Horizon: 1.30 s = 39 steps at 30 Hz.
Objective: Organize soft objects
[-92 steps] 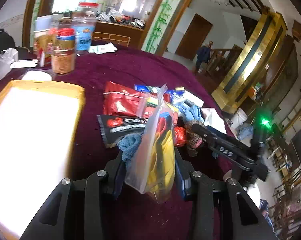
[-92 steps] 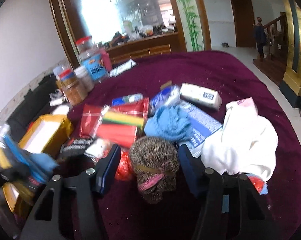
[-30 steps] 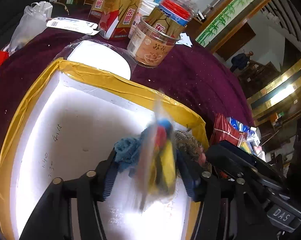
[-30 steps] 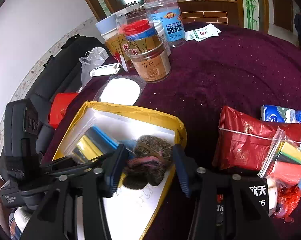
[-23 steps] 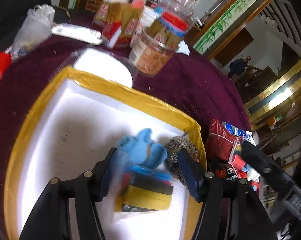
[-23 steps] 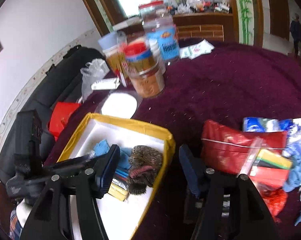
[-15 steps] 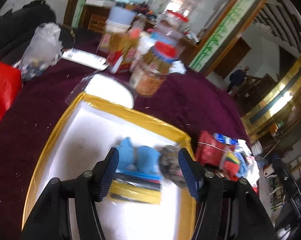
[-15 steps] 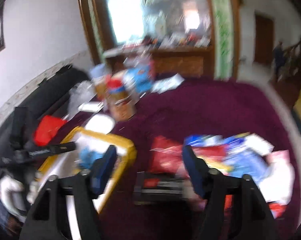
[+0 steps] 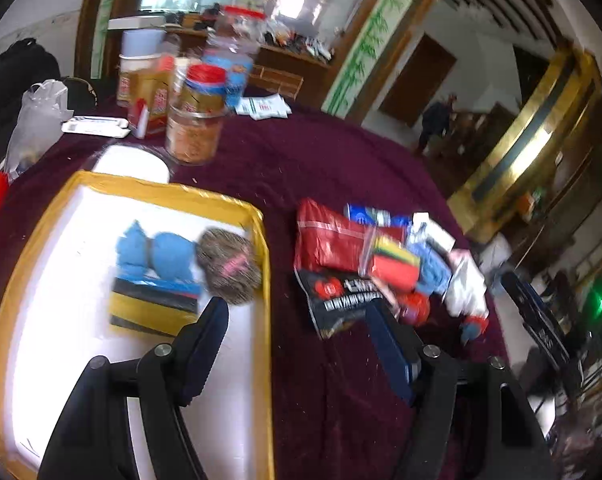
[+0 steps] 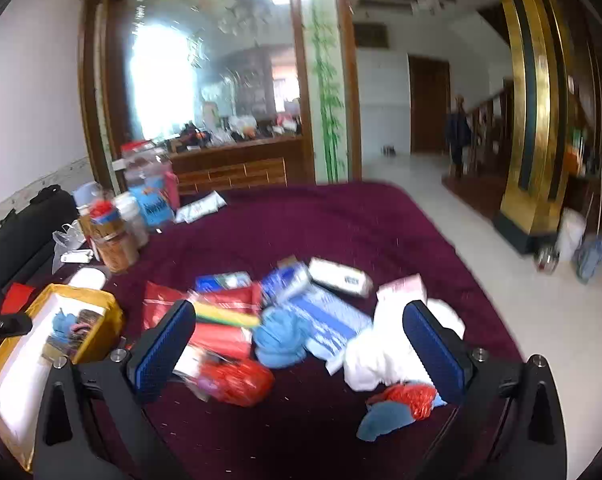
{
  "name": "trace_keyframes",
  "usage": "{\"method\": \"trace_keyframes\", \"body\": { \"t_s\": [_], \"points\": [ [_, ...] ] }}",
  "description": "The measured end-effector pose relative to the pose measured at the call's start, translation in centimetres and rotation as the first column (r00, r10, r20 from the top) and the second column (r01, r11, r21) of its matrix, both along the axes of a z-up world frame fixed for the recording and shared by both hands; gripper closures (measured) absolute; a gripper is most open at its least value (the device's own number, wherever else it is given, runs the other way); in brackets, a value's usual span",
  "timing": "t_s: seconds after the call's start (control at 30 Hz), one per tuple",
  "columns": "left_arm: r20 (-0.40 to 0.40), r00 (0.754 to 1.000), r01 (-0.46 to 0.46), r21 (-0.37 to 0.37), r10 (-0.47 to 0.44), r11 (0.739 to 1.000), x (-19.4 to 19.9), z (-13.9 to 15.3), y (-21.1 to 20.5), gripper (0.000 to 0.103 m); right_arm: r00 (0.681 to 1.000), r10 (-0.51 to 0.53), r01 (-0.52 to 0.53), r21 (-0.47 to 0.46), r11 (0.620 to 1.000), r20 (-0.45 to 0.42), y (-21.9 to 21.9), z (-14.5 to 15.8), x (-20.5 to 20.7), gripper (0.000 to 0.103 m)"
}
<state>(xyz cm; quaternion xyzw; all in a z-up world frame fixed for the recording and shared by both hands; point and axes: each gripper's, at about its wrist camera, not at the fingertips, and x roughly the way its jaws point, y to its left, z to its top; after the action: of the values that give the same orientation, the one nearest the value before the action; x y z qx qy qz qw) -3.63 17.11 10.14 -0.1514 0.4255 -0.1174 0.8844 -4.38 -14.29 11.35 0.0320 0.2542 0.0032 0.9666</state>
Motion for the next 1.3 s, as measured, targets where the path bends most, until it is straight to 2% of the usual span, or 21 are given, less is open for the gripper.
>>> {"method": "trace_keyframes", "body": {
  "t_s": [0.1, 0.23, 0.3, 0.4, 0.53, 0.7, 0.73, 0.8, 0.9, 0.97, 1.03, 1.1, 1.13, 1.17, 1.2, 1.23, 1.27, 1.3],
  "points": [
    [-0.037, 0.999, 0.015, 0.033, -0.014, 0.999, 0.7, -0.9, -1.9, 0.029, 0.998, -0.026, 0.029, 0.055, 0.998, -0.05, -1.9, -2.6, 1.0, 0.0],
    [-0.05, 0.998, 0.051, 0.121, -0.045, 0.991, 2.2, -1.7, -4.8, 0.029, 0.997, -0.035, 0.046, 0.149, 0.988, -0.075, -4.3, -4.9, 1.4, 0.0],
    [-0.067, 0.995, 0.087, 0.177, -0.076, 0.98, 3.6, -2.2, -6.7, 0.029, 0.996, -0.024, 0.04, 0.192, 0.981, -0.086, -4.8, -5.2, 1.7, 0.0],
    [-0.097, 0.988, 0.136, 0.225, -0.117, 0.965, 6.1, -3.3, -9.3, 0.029, 0.995, -0.009, 0.029, 0.207, 0.978, -0.096, -4.8, -5.4, 1.8, 0.0],
    [-0.119, 0.986, 0.141, 0.271, -0.112, 0.952, 8.9, -5.0, -11.5, 0.029, 0.996, 0.003, 0.017, 0.215, 0.976, -0.089, -4.7, -5.1, 1.5, 0.0],
    [-0.116, 0.983, 0.176, 0.343, -0.144, 0.923, 9.3, -6.4, -12.9, 0.029, 0.997, -0.007, 0.027, 0.248, 0.968, -0.083, -5.5, -4.9, 1.4, 0.0],
    [-0.126, 0.972, 0.232, 0.341, -0.201, 0.911, 8.7, -6.3, -13.3, 0.029, 0.996, -0.003, 0.025, 0.254, 0.967, -0.087, -5.5, -5.0, 1.4, 0.0],
    [-0.143, 0.951, 0.309, 0.34, -0.276, 0.888, 7.6, -6.0, -14.0, 0.042, 0.996, 0.01, 0.014, 0.256, 0.967, -0.089, -5.3, -5.0, 1.5, 0.0],
    [-0.185, 0.904, 0.427, 0.33, -0.386, 0.842, 5.1, -5.5, -15.3, 0.043, 0.996, 0.021, 0.001, 0.246, 0.969, -0.087, -4.9, -4.9, 1.4, 0.0],
    [-0.19, 0.872, 0.49, 0.376, -0.452, 0.787, 3.0, -5.1, -16.1, 0.043, 0.996, 0.023, -0.002, 0.241, 0.97, -0.085, -4.8, -4.8, 1.4, 0.0],
    [-0.168, 0.868, 0.495, 0.362, -0.468, 0.789, 2.2, -4.4, -16.1, 0.043, 0.996, 0.02, 0.002, 0.245, 0.969, -0.086, -4.9, -4.8, 1.3, 0.0],
    [-0.09, 0.889, 0.452, 0.338, -0.45, 0.825, 2.0, -3.0, -15.0, 0.038, 0.996, 0.013, 0.01, 0.253, 0.967, -0.09, -5.1, -4.9, 1.4, 0.0],
    [-0.048, 0.895, 0.429, 0.366, -0.444, 0.826, 2.1, -2.5, -14.8, 0.034, 0.996, 0.01, 0.014, 0.256, 0.967, -0.092, -5.2, -4.9, 1.4, 0.0],
    [-0.016, 0.892, 0.418, 0.408, -0.452, 0.811, 2.4, -2.2, -14.8, 0.029, 0.995, 0.008, 0.017, 0.258, 0.966, -0.095, -5.3, -5.0, 1.4, 0.0],
    [0.007, 0.881, 0.419, 0.456, -0.474, 0.785, 2.6, -2.2, -15.0, 0.027, 0.995, 0.005, 0.021, 0.258, 0.966, -0.098, -5.3, -5.0, 1.5, 0.0],
    [0.013, 0.869, 0.423, 0.5, -0.495, 0.756, 3.1, -2.3, -15.2, 0.026, 0.995, 0.003, 0.023, 0.256, 0.966, -0.102, -5.3, -5.1, 1.5, 0.0],
    [-0.001, 0.852, 0.437, 0.553, -0.524, 0.709, 3.7, -2.9, -15.4, 0.024, 0.995, 0.001, 0.025, 0.254, 0.967, -0.102, -5.3, -5.1, 1.5, 0.0],
    [-0.022, 0.844, 0.45, 0.571, -0.536, 0.687, 4.3, -3.4, -15.4, 0.023, 0.995, -0.002, 0.028, 0.25, 0.968, -0.103, -5.3, -5.1, 1.5, 0.0]
  ]
}}
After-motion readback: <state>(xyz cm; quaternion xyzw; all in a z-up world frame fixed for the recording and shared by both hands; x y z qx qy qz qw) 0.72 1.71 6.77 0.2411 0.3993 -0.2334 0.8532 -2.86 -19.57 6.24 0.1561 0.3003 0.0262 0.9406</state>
